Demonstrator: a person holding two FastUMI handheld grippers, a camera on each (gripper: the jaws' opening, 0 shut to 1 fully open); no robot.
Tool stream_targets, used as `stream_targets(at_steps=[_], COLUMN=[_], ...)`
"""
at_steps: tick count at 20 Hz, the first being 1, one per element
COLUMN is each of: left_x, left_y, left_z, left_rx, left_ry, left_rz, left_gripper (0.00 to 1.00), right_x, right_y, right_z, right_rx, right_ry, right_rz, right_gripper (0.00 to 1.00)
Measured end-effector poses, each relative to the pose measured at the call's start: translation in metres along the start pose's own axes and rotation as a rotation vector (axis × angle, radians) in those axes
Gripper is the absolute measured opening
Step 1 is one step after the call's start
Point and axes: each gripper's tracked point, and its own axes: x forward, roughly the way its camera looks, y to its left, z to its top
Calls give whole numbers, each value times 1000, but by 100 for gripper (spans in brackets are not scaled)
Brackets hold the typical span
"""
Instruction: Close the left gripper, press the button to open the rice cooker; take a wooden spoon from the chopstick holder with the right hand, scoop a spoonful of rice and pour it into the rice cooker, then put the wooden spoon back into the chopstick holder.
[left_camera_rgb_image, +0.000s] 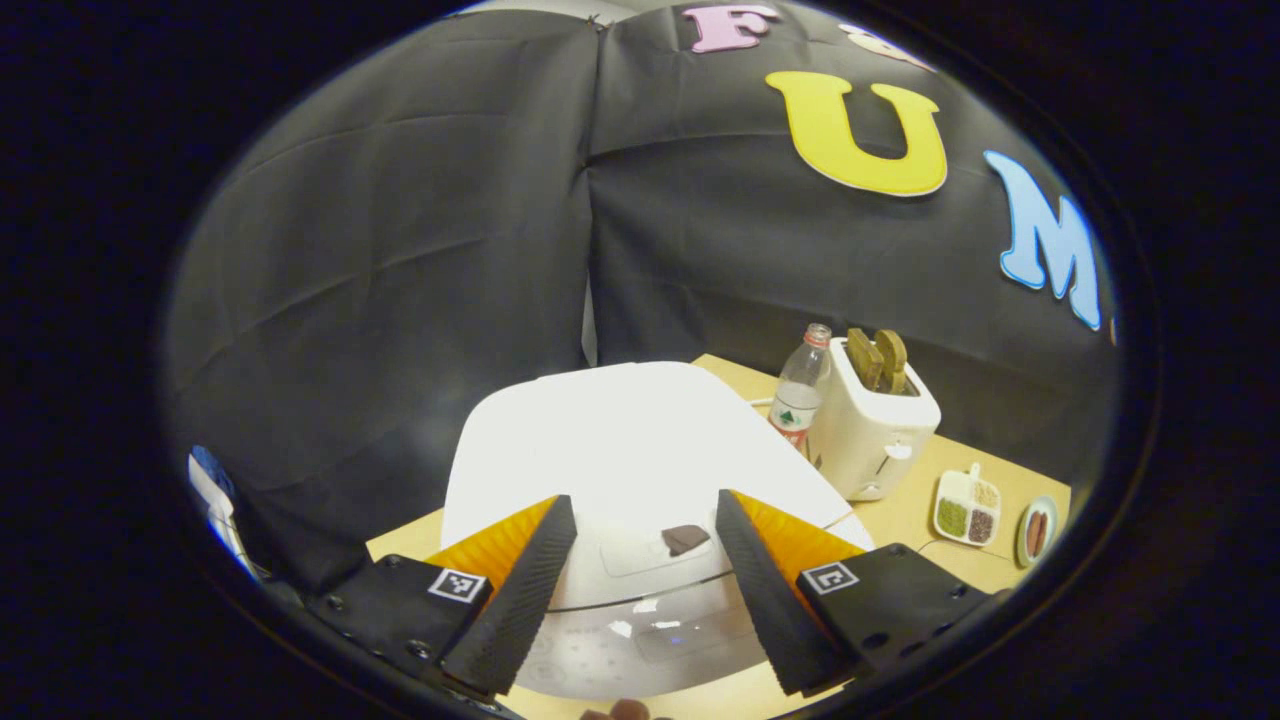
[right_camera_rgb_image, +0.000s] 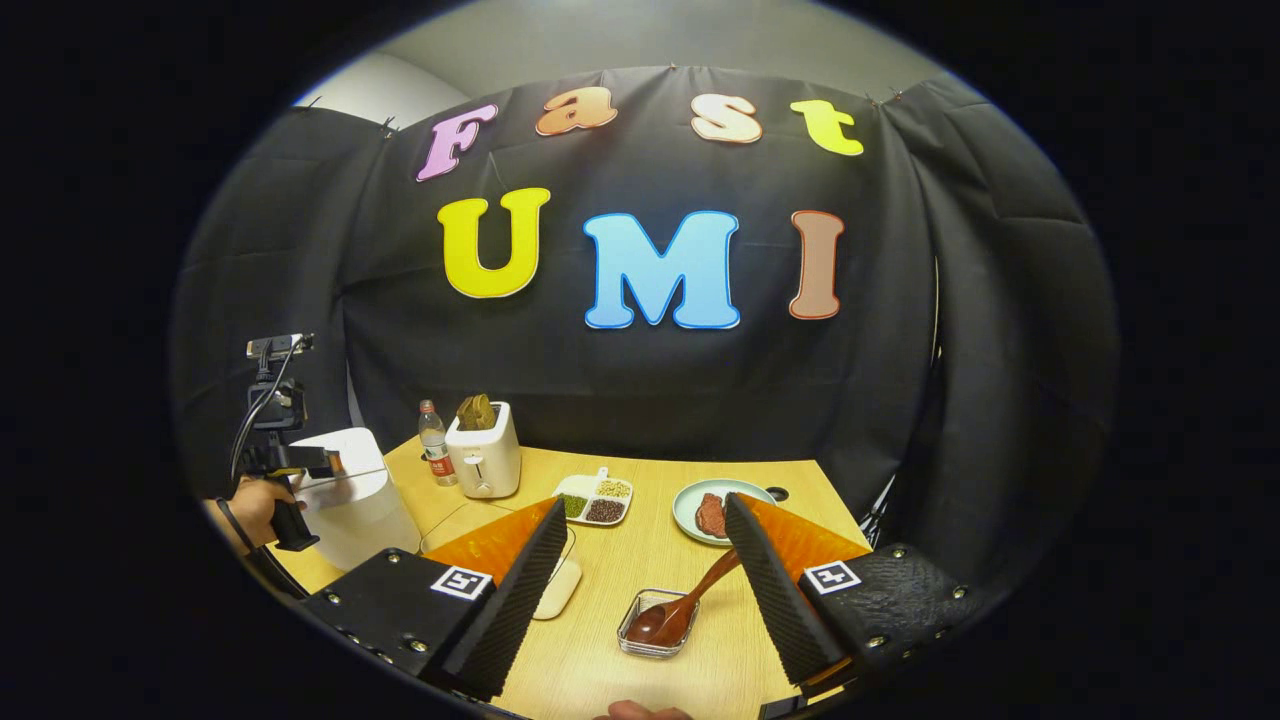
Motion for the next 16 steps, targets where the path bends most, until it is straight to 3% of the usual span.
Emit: stream_targets(at_steps=[9, 13, 16], left_x=[-1, -47, -122], left_y=[4, -10, -35], left_z=[4, 58, 100], left_rx=[-52, -6, 21], left_ry=[-4, -186, -340], left_rz=[-42, -131, -255], left_gripper=[99, 100, 100], right_x=[-13, -16, -18], right_y=[-7, -19, -29], right_z=[-3, 12, 35], right_rx=[12, 19, 36], right_ry=[-3, -47, -97], right_rz=[-10, -26, -58], right_gripper=[98, 98, 98])
